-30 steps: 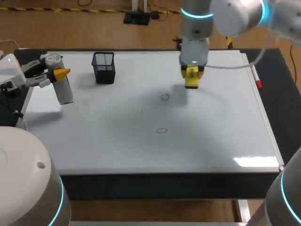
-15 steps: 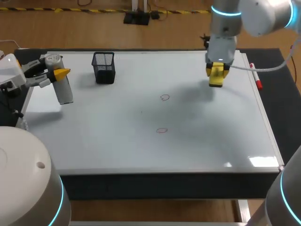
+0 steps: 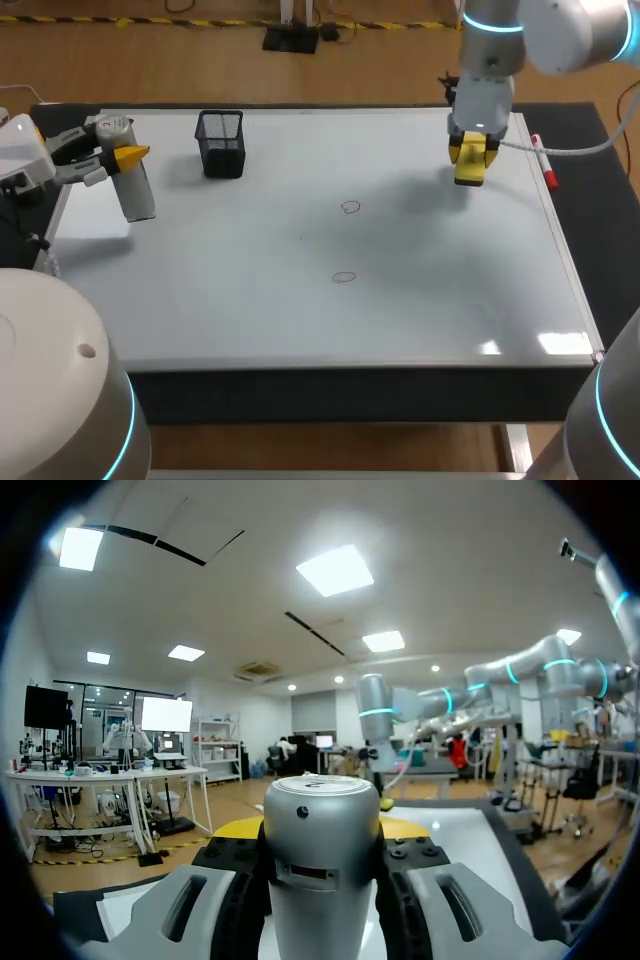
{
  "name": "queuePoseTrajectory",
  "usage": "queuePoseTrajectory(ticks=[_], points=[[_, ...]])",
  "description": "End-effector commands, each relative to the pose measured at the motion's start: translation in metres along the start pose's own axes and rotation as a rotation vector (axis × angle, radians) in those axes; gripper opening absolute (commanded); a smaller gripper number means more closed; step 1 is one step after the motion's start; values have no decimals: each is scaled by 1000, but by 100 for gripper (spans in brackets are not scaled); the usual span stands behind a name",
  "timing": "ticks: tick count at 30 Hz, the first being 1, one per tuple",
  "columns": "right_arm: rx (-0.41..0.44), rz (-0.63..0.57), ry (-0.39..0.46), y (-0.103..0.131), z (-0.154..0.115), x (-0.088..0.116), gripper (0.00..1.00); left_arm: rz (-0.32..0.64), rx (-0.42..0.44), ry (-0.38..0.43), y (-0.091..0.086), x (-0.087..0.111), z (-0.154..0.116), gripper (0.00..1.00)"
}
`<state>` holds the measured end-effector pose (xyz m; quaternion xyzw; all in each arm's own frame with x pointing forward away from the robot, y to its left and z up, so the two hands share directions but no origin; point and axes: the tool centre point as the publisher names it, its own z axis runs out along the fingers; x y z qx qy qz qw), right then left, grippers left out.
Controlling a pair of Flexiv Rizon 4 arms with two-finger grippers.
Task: Pick up the inspection probe, press it on each red-marked spot on the whiteboard one by one, put down the probe, pick up the eraser, and wipe off all the red marks.
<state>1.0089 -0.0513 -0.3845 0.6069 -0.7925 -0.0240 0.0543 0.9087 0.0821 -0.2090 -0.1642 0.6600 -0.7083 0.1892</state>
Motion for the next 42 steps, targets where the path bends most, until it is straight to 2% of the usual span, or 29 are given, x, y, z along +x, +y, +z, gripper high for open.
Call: queuePoseTrajectory(ticks=[1, 10, 13, 20, 31, 42], points=[[-2, -1, 5, -2, -1, 0, 0, 1, -1, -1, -1, 0, 0, 0], [-2, -1, 5, -2, -1, 0, 0, 1, -1, -1, -1, 0, 0, 0], [-2, -1, 5, -2, -1, 0, 0, -11, 6, 17, 3, 6, 8, 0], [-2, -1, 5, -2, -1, 0, 0, -29, 18, 78, 8, 29, 41, 0], [-2, -1, 5, -2, -1, 0, 0, -53, 40, 135, 15, 60, 107, 0], [-2, -1, 5, -2, -1, 0, 0, -80, 26, 233, 21, 91, 182, 0]])
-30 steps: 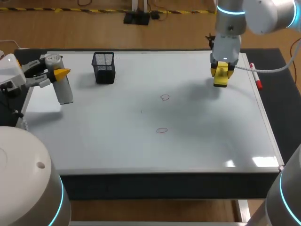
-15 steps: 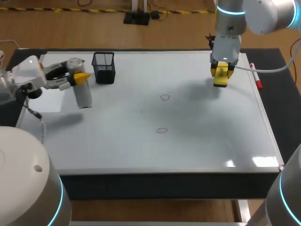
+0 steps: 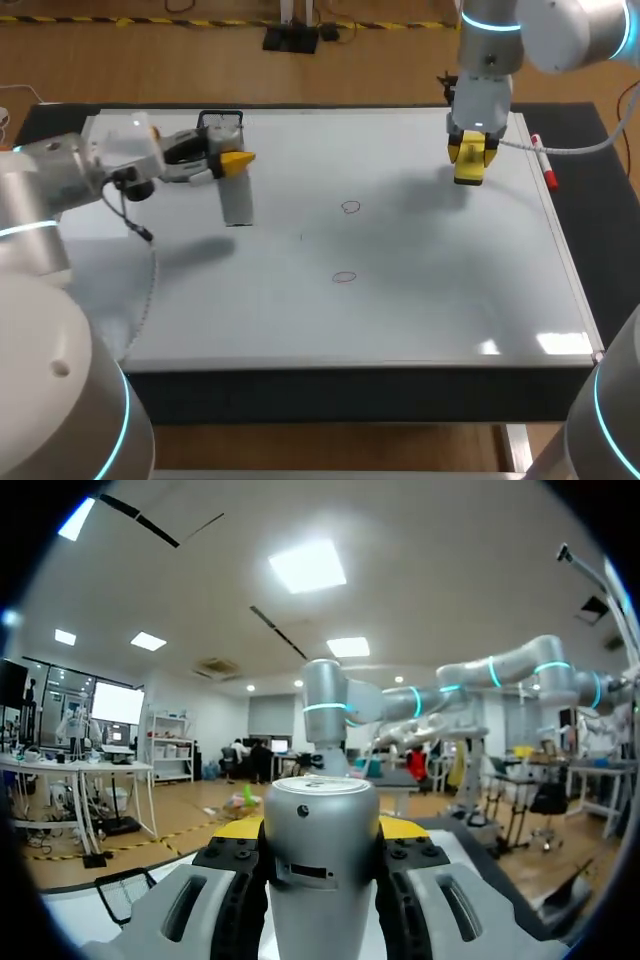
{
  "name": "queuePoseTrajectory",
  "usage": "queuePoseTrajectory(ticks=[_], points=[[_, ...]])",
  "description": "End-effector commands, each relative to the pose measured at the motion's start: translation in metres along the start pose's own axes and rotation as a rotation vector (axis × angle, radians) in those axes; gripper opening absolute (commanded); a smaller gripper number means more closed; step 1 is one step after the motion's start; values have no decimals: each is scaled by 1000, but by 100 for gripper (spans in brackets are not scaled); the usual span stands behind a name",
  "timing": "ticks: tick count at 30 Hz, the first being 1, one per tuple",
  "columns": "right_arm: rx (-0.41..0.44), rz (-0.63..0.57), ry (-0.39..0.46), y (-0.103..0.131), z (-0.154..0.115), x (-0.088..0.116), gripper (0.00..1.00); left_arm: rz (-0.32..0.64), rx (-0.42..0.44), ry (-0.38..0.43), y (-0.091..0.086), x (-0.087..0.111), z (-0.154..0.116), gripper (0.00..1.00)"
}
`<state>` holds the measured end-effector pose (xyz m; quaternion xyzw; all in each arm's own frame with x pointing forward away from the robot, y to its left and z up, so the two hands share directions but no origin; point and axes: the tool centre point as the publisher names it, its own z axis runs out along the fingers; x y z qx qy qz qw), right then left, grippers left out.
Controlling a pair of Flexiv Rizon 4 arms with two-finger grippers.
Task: Pick up the inspection probe, press it on each red-marked spot on the whiteboard one by one, put down the probe, pick up the eraser, and wipe off all the red marks.
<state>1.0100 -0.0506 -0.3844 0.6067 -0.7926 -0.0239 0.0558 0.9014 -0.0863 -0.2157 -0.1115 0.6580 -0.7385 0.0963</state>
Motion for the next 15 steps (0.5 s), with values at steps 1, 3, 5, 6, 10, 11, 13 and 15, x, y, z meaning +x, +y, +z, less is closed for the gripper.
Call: queuePoseTrajectory(ticks=[1, 3, 5, 6, 10, 11, 13, 15], points=[[0, -2, 3, -1, -1, 1, 0, -13, 0, 35, 8, -5, 45, 0], [0, -2, 3, -1, -1, 1, 0, -17, 1, 55, 11, -3, 60, 0], [0, -2, 3, -1, -1, 1, 0, -20, 2, 76, 13, -2, 75, 0], [0, -2, 3, -1, -1, 1, 0, -21, 4, 86, 15, -2, 82, 0], [0, -2, 3, -1, -1, 1, 0, -20, 12, 122, 20, -4, 105, 0], [0, -2, 3, -1, -1, 1, 0, -19, 12, 123, 21, -5, 110, 0], [0, -2, 3, -1, -1, 1, 0, -21, 14, 131, 24, -6, 120, 0], [0, -2, 3, -1, -1, 1, 0, -17, 14, 137, 26, -6, 129, 0]])
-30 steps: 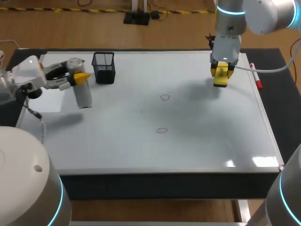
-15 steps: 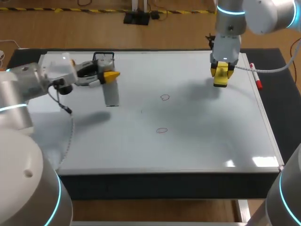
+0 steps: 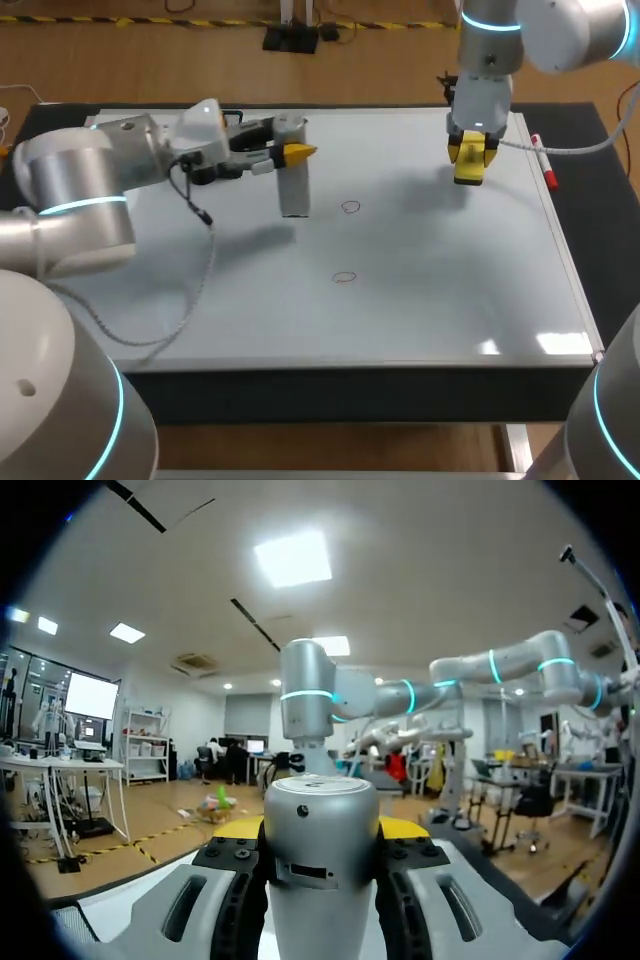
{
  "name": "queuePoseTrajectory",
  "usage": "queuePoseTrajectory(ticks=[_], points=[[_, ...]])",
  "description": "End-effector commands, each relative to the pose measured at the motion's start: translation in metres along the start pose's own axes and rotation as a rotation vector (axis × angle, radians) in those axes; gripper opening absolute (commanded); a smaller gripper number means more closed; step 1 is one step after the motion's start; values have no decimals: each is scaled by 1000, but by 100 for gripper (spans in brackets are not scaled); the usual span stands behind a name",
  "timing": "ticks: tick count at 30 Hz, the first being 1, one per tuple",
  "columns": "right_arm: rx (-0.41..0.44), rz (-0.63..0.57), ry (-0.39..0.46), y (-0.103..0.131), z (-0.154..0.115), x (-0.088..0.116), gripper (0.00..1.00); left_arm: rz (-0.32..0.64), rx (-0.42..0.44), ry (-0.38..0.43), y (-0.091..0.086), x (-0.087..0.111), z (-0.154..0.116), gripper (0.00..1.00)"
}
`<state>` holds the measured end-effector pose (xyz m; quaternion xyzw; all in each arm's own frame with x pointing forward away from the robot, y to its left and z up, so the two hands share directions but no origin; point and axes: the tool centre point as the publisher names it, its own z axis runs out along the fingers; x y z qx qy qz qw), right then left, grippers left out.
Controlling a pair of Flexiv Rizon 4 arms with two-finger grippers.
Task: Pick up the inspection probe, press it on each red-marked spot on the whiteboard one by one, put down the probe, pick up the eraser, and wipe off all the red marks.
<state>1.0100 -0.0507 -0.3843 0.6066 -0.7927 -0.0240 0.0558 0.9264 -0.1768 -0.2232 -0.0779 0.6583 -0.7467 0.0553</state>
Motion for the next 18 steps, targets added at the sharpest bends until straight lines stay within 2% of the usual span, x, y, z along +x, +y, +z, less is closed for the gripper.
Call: queuePoseTrajectory(ticks=[1, 10, 18], points=[[0, -2, 3, -1, -1, 0, 0, 2, 7, 35, 10, -12, 40, 0], [0, -2, 3, -1, -1, 0, 0, 11, 10, 48, 18, -14, 73, 0], [0, -2, 3, -1, -1, 0, 0, 11, 30, 49, 26, -14, 87, 0]])
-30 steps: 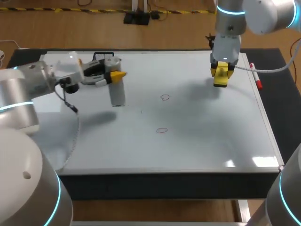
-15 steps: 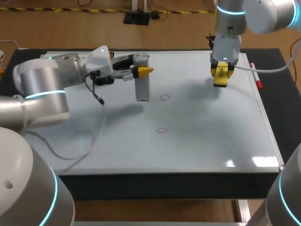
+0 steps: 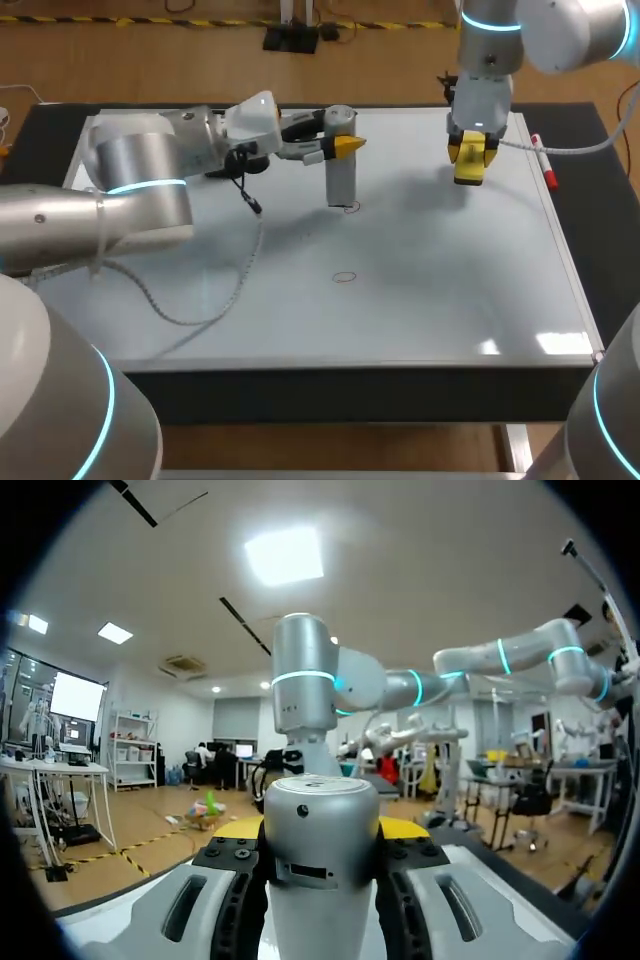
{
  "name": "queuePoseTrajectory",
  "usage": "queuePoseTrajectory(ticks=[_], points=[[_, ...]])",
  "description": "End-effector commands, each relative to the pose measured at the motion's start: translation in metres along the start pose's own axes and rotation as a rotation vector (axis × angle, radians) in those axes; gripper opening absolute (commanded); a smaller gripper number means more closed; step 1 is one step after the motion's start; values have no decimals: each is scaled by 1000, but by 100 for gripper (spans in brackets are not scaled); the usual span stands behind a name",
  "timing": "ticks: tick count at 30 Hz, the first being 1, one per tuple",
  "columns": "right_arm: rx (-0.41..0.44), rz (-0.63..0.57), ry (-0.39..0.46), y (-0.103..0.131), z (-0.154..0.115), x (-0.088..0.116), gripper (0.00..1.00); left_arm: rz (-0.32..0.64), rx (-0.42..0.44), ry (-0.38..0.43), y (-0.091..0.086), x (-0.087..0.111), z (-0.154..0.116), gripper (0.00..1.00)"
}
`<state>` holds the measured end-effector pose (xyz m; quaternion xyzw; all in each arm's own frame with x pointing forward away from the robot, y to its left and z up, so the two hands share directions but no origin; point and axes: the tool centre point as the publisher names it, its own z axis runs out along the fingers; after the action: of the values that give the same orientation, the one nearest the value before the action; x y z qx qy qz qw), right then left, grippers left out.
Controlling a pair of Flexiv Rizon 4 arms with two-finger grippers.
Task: Pick up the inspection probe, press it on each red-marked spot on the whiteboard one by one, put down the probe, pick up the eraser, and wipe off all the red marks.
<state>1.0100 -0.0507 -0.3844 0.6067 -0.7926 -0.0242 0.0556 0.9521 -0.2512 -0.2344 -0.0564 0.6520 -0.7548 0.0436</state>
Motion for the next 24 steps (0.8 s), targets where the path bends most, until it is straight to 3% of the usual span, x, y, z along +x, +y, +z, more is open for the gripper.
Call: queuePoseTrajectory(ticks=[1, 24], points=[[0, -2, 3, -1, -1, 0, 0, 3, 11, 2, 7, -3, 12, 0], [0, -2, 3, -1, -1, 0, 0, 10, -9, 5, 20, -5, 18, 0]])
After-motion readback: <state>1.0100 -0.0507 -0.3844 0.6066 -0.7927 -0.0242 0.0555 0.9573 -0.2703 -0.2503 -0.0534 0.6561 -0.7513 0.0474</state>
